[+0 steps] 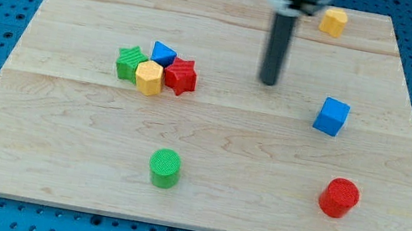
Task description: Slide the yellow heart towards down
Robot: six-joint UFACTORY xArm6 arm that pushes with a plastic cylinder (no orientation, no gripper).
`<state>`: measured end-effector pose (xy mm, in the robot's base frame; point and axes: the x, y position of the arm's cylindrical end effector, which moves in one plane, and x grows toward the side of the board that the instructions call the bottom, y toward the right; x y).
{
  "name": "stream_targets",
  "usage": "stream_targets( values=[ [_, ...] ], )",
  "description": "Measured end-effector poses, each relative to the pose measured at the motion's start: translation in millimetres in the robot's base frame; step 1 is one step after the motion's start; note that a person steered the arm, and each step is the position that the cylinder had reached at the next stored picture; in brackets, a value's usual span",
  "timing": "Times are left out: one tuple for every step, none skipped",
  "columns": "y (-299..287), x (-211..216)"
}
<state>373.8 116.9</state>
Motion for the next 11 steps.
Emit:
stream_targets(
  values=[
    [77, -26],
    [143, -76],
    [157, -115],
    [139, -139],
    [128, -166],
    [100, -181],
    [56, -173],
    [56, -151],
    [61, -141],
    [72, -135],
    [99, -114]
  ],
)
